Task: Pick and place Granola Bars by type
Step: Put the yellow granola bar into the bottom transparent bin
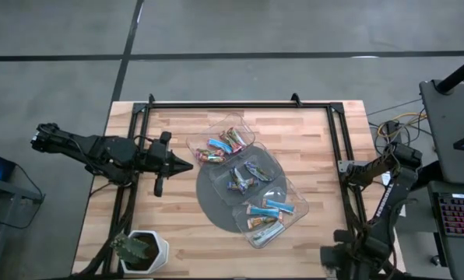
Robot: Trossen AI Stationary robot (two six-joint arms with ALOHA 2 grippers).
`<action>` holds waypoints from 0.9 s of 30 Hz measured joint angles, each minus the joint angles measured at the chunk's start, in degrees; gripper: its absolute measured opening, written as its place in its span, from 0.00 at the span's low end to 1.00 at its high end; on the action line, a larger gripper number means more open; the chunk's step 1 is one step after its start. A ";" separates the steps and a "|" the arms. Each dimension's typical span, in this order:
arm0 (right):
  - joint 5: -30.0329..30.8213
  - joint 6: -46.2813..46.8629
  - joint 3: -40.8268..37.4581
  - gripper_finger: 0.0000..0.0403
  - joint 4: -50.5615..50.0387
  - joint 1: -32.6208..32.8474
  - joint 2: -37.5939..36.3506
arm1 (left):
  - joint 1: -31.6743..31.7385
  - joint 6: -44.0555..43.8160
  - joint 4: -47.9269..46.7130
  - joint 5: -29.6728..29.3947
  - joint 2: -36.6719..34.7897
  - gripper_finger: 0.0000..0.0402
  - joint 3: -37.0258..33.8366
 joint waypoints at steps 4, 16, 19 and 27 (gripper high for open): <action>-0.18 15.20 -0.15 0.36 -1.75 -1.49 0.00 | 0.00 -0.29 0.00 0.00 0.00 0.00 0.00; -0.59 55.77 -2.01 0.33 -1.35 -3.39 0.33 | 0.02 -0.44 0.00 -2.66 0.00 0.00 0.00; -0.42 55.77 -2.12 0.33 -1.31 -4.26 1.12 | 0.00 -0.20 0.00 -2.80 -0.02 0.00 0.00; 4.46 54.18 -1.99 0.32 4.25 -6.09 1.83 | 0.00 0.00 0.00 -2.80 -0.07 0.00 0.00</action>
